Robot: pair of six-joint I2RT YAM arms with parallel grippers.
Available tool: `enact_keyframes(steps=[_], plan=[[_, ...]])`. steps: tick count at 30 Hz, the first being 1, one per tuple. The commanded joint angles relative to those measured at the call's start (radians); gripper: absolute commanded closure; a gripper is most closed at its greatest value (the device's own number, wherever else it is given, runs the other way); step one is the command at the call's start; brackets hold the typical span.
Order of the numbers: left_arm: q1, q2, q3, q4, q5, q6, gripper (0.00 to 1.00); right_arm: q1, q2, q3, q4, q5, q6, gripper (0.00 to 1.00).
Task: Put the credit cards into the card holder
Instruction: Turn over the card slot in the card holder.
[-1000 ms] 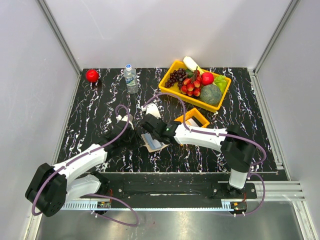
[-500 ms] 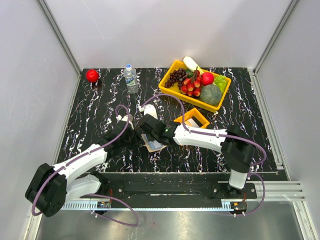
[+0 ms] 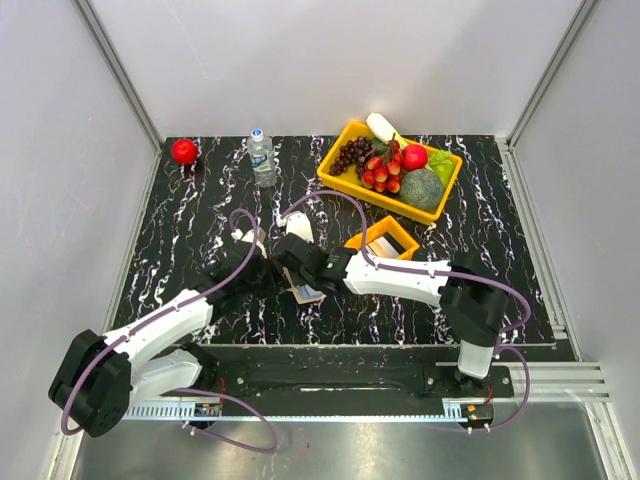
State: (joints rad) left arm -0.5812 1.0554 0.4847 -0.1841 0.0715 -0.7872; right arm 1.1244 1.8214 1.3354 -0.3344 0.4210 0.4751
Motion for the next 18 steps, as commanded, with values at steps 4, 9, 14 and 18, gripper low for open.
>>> enact_keyframes(steps=[4,9,14,18], plan=[[-0.002,-0.020,0.012,0.052,0.004,-0.012,1.00,0.014,0.029,0.011,0.015,0.104,-0.003,1.00],[-0.003,-0.015,0.015,0.040,-0.004,-0.007,1.00,0.012,0.007,0.018,0.002,0.179,-0.041,1.00],[-0.003,-0.020,0.012,0.018,-0.021,0.002,1.00,0.008,-0.039,0.016,-0.012,0.225,-0.066,1.00],[-0.003,-0.021,0.003,0.015,-0.027,0.003,1.00,-0.011,-0.053,-0.008,-0.025,0.231,-0.067,1.00]])
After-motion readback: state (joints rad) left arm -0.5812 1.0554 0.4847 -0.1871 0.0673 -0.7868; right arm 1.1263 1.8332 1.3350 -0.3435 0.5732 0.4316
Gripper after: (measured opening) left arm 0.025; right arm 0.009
